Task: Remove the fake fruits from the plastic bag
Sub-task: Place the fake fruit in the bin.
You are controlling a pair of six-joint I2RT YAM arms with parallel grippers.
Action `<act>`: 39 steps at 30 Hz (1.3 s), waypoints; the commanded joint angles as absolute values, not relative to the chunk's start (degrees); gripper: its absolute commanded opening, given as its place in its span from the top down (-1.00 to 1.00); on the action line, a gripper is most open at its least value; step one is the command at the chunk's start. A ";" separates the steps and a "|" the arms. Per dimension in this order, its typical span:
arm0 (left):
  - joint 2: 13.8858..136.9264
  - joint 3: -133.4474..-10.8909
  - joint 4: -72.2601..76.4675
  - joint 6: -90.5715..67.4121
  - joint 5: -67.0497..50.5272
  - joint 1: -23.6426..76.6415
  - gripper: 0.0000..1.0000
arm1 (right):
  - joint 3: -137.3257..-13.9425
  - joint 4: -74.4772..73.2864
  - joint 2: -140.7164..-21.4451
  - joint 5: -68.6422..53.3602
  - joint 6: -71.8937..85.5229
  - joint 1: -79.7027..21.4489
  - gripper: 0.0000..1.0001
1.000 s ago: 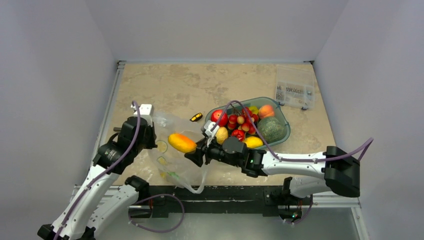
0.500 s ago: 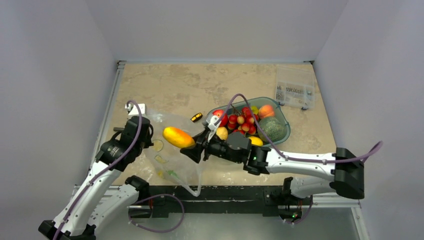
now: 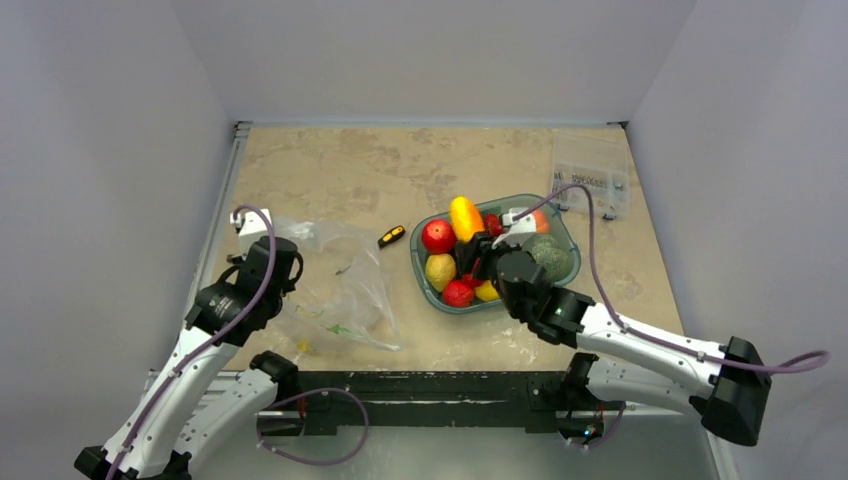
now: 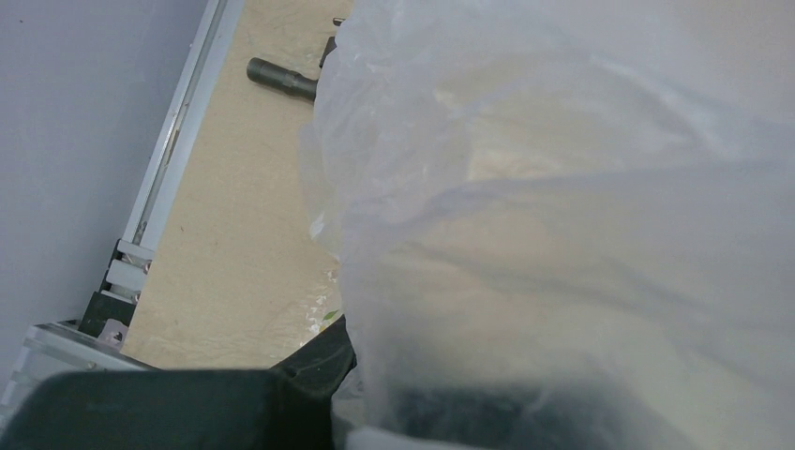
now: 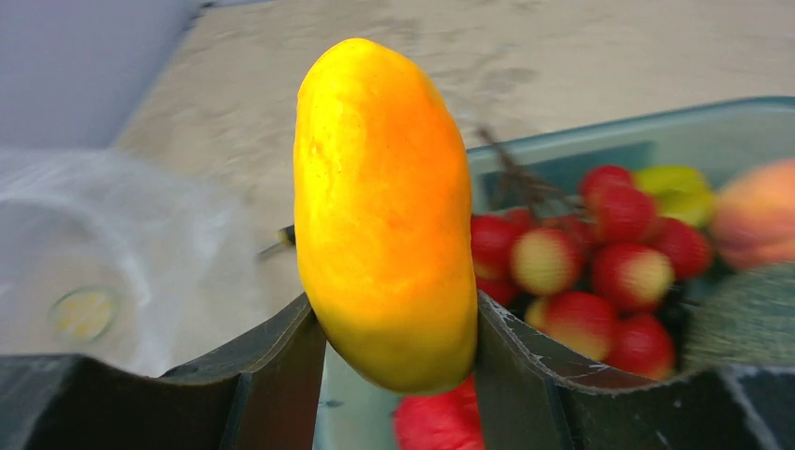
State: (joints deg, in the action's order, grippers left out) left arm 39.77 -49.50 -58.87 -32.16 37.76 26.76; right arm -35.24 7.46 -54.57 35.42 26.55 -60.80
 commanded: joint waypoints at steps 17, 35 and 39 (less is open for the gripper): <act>42.69 -52.18 -56.95 -28.83 31.57 26.98 1.00 | -48.16 -19.44 -68.01 42.69 38.16 -33.22 0.93; 42.65 -52.42 -56.97 -28.69 30.05 26.94 0.13 | -48.11 -15.75 -69.97 37.21 34.80 -32.87 0.03; 41.67 -52.40 -56.98 -29.00 30.42 26.98 -0.09 | -48.25 -15.96 -69.47 36.94 33.96 -32.94 -0.37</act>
State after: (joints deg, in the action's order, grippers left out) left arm 42.89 -50.06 -57.93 -29.34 30.24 26.76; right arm -45.95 -16.91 -70.13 37.45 35.14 -33.23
